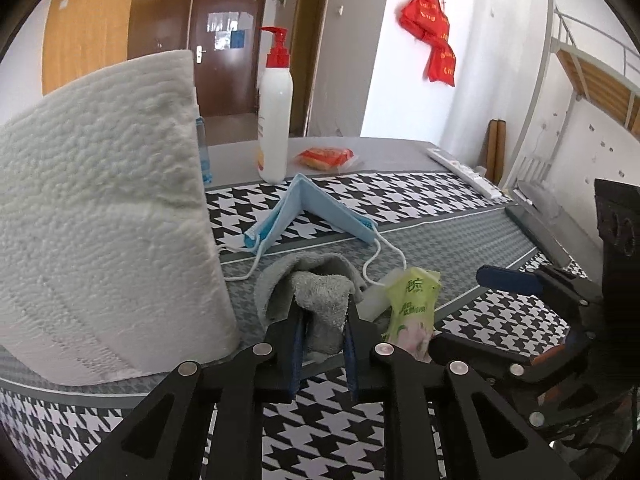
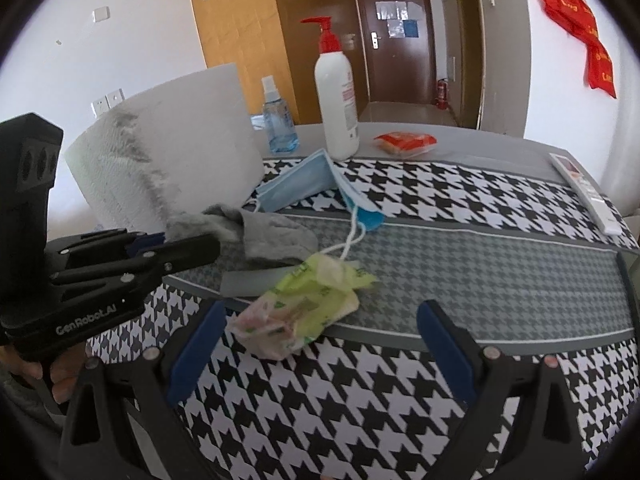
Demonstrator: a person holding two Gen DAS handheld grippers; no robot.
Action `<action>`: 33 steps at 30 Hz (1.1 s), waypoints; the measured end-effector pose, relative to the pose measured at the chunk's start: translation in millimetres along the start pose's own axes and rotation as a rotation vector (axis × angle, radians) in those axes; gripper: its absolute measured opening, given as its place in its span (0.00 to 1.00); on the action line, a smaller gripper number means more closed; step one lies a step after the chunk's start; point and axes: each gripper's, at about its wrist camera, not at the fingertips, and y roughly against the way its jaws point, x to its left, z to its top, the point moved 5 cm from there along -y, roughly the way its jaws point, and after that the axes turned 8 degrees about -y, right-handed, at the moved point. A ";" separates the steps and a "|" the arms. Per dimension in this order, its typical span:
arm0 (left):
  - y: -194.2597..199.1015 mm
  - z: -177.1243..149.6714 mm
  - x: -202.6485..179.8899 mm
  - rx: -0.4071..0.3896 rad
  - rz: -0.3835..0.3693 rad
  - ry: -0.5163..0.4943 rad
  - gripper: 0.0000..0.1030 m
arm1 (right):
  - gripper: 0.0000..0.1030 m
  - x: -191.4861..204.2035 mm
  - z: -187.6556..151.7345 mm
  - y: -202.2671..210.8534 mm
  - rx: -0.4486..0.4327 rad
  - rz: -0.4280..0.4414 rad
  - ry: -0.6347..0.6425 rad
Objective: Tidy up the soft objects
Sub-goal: 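Close left tool on the grey cloth while right tool grasps the green packet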
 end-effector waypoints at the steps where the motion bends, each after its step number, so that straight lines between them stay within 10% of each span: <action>1: 1.1 -0.8 1.2 -0.001 -0.001 0.002 0.18 | 0.96 1.1 0.0 -1.6 0.006 0.001 -0.001; 26: 21.4 -19.1 12.9 -0.010 -0.001 -0.010 0.13 | 0.71 9.1 -6.2 -35.3 0.120 -0.013 -0.024; 33: 24.4 -23.8 13.2 -0.004 0.025 -0.018 0.46 | 0.50 1.8 -5.7 -39.7 0.130 -0.030 -0.050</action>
